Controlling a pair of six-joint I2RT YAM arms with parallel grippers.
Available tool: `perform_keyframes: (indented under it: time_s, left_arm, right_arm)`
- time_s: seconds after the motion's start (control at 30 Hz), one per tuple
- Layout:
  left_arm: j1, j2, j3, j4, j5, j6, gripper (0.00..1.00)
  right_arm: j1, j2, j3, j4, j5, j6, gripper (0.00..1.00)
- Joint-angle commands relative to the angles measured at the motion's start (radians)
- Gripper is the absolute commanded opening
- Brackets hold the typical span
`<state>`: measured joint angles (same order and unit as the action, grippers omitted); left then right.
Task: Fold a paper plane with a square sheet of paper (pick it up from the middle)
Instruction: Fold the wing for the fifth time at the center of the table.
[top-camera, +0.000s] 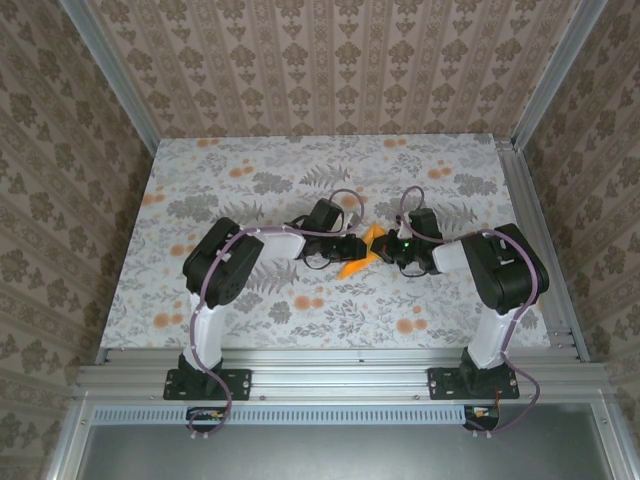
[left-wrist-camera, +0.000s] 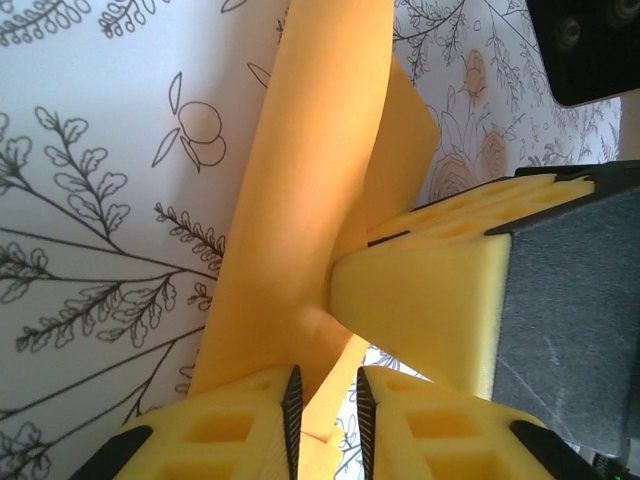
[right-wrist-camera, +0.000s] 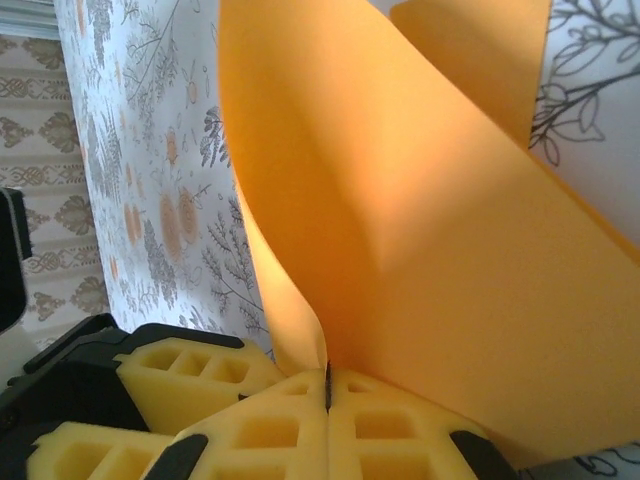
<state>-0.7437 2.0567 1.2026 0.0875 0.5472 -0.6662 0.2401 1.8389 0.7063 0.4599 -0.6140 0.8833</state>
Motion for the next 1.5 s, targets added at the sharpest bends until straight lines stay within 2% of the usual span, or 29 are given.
perform_keyframes:
  time_s: [0.0,0.1,0.37,0.6,1.07,1.47]
  left_arm:
    - [0.003,-0.083,0.03,-0.106,-0.035,0.085,0.28]
    - [-0.003,-0.141,0.029,-0.205,-0.115,0.143,0.33]
    - [-0.092,-0.234,0.01,-0.435,-0.437,0.273,0.43]
    - [-0.145,-0.204,-0.012,-0.451,-0.53,0.281,0.43]
    - [-0.146,-0.163,-0.054,-0.413,-0.46,0.269,0.37]
    - [-0.147,-0.118,-0.047,-0.436,-0.489,0.279,0.23]
  right_arm:
    - [-0.002,0.015,0.008,-0.036,0.009,-0.034,0.0]
    - [-0.002,0.022,0.005,-0.035,0.01,-0.036,0.0]
    - [-0.001,0.036,-0.002,-0.018,0.009,-0.035,0.0]
    - [-0.001,0.036,-0.006,-0.011,0.004,-0.032,0.0]
    - [0.0,0.037,-0.014,-0.007,0.002,-0.032,0.0]
    - [0.017,0.018,-0.005,-0.008,-0.01,-0.027,0.0]
